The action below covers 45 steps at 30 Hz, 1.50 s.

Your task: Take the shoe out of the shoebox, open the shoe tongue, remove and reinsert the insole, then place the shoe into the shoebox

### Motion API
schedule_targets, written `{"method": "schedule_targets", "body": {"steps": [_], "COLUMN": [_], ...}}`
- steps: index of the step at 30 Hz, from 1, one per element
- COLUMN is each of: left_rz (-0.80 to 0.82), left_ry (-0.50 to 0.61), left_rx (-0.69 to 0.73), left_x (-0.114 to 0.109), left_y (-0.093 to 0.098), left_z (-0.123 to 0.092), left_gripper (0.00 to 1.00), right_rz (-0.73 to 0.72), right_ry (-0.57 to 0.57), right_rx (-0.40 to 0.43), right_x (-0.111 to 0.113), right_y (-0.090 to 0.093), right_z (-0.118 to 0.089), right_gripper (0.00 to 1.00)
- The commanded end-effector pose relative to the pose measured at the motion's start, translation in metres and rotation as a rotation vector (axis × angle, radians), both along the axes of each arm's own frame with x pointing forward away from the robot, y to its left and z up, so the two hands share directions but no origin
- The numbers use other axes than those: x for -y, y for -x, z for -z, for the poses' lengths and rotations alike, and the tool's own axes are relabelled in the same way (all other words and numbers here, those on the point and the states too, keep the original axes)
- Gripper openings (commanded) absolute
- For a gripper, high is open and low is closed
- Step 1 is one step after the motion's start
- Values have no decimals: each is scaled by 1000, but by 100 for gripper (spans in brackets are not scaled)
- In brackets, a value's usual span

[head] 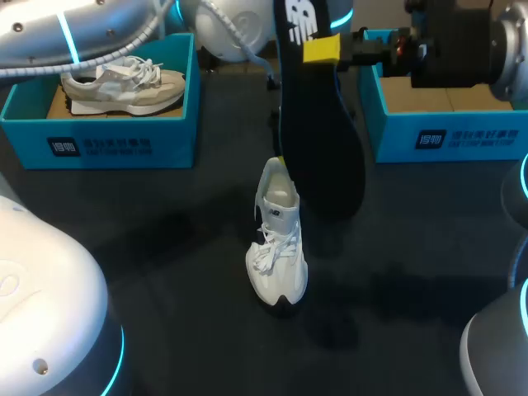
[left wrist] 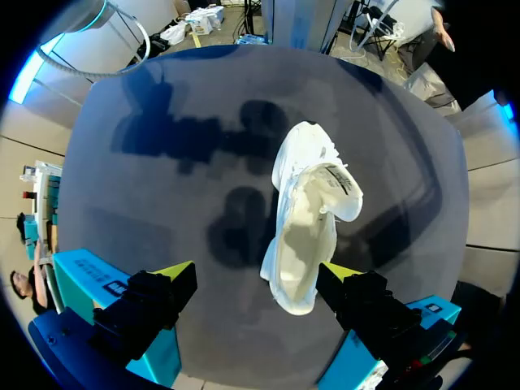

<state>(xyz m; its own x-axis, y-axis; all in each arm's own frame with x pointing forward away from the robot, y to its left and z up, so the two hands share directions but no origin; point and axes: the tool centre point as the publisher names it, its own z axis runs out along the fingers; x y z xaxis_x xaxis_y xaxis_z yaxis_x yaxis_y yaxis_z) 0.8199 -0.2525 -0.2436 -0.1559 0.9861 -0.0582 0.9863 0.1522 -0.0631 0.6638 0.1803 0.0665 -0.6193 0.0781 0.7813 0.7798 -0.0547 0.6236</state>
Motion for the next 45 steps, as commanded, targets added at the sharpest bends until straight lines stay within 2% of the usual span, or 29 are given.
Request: {"method": "schedule_targets", "body": {"steps": [1,9,18,26,31,37,45], "left_rz": [-13,-23,-16,2,30,49,65], "left_ry": [121,219,331,442,496,541,597], "left_rx": [33,54,81,92,120,152,164], "left_x": [-14,-29,-52,-79,-93,-102,-107], "left_y": [5,9,13,21,30,40,44], "left_z": [-14,-38,-64,-89,-100,-110,-119], "left_gripper": [100,100,100,100,100,100,100], "right_rz": [37,132,176,170,185,203,189], "right_ry": [-22,-49,-60,-54,-45,-15,16], "right_rx": [-10,-38,-119,-246,-358,-486,-567], "right_x": [10,30,52,69,79,84,81], "right_y": [-3,-9,-16,-18,-22,-34,-56], "right_z": [-2,1,5,15,23,27,30], "right_gripper": [0,0,0,0,0,0,0]}}
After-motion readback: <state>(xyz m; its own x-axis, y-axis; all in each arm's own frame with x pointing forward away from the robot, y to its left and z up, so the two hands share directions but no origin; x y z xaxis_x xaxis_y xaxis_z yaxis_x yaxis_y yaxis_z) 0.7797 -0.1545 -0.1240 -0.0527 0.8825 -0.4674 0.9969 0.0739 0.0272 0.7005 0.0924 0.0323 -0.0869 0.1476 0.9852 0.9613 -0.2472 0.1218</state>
